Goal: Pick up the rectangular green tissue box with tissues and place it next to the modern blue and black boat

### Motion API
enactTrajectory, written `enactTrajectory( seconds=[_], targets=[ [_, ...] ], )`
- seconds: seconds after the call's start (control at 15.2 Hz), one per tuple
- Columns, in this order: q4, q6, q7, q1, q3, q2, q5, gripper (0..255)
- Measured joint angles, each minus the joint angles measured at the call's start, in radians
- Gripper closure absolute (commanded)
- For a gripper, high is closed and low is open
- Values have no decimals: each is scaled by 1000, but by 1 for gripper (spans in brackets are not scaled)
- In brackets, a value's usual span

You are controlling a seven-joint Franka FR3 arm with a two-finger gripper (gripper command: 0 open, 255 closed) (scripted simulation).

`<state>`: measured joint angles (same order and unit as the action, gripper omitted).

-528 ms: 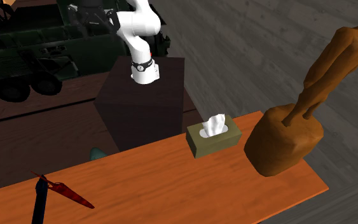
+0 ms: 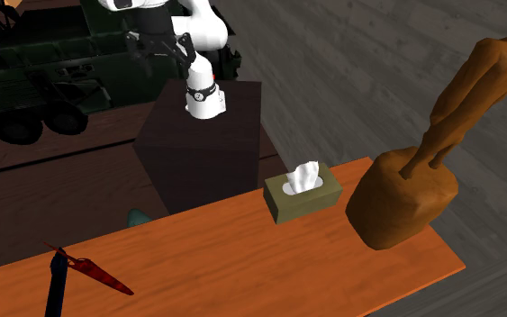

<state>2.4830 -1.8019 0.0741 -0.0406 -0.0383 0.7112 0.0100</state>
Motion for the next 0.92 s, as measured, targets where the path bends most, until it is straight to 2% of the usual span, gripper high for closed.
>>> enactTrajectory(
  seconds=[0.46, 0.92],
  targets=[
    [53, -188, 127, -67, -92, -84, 130, 0],
    [37, -392, 233, -124, -181, -232, 236, 0]
  ],
)
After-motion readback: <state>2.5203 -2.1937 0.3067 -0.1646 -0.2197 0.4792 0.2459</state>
